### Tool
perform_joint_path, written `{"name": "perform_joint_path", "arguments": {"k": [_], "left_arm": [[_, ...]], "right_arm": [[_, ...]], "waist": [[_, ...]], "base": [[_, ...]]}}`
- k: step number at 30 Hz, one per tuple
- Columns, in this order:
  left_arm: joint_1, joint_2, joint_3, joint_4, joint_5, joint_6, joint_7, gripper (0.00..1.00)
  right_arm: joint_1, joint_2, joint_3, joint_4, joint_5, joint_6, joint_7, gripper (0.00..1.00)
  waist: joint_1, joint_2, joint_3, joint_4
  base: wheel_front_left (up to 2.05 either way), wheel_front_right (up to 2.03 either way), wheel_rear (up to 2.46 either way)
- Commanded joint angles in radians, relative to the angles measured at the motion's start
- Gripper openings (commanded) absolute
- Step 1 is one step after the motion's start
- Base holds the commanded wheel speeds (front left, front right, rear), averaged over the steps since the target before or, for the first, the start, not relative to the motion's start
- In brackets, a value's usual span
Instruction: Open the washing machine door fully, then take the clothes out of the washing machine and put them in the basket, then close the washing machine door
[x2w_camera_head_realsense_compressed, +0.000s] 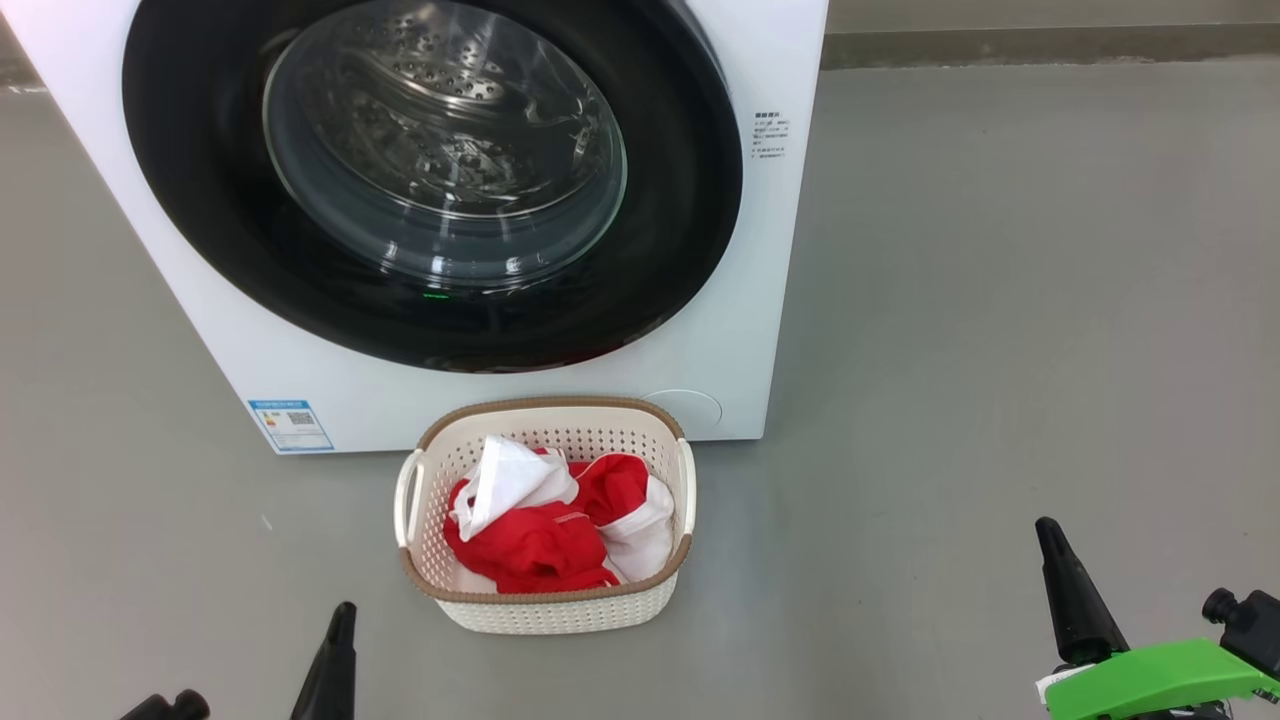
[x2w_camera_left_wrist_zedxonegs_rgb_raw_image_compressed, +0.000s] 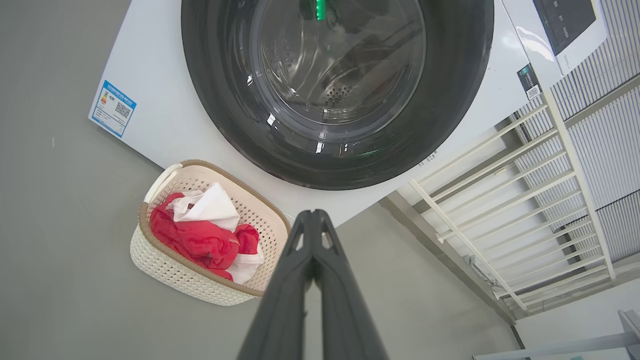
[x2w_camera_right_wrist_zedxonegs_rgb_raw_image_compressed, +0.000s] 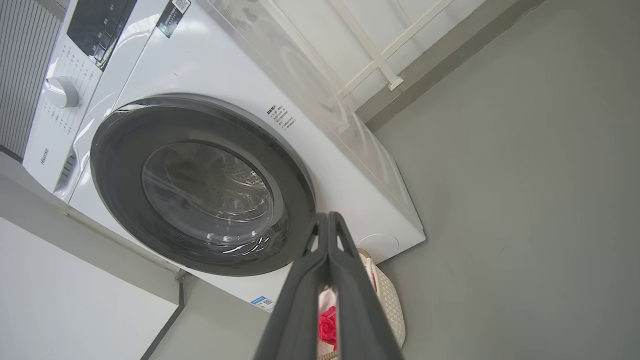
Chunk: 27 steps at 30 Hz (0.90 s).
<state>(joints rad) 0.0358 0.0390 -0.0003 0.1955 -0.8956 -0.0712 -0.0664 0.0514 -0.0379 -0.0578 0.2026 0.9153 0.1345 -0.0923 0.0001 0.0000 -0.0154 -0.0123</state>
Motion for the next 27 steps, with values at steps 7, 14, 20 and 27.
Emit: {"name": "perform_joint_path", "arguments": {"k": [7,14,20,27], "left_arm": [[-0.057,0.007,0.035,-0.011,-0.100,-0.015,0.023,0.00],[-0.068,0.007,0.046,-0.003,-0.181,-0.021,0.044,0.00],[-0.078,0.008,0.055,0.004,-0.250,-0.026,0.061,0.00],[-0.088,0.008,0.064,0.011,-0.319,-0.031,0.079,0.00]], "right_arm": [[-0.061,-0.021,0.000,-0.013,0.104,-0.002,0.023,0.00],[-0.074,-0.023,-0.004,-0.006,0.185,-0.002,0.044,0.00],[-0.085,-0.024,-0.007,0.000,0.254,-0.003,0.062,0.00],[-0.095,-0.025,-0.010,0.006,0.322,-0.003,0.080,0.00]], "waist": [[-0.0001,0.0000,0.002,0.002],[-0.0001,0.0000,0.004,0.003],[-0.0001,0.0000,0.006,0.004],[-0.0001,0.0000,0.008,0.005]], "base": [[0.00,0.00,0.00],[0.00,0.00,0.00],[0.00,0.00,0.00],[0.00,0.00,0.00]]}}
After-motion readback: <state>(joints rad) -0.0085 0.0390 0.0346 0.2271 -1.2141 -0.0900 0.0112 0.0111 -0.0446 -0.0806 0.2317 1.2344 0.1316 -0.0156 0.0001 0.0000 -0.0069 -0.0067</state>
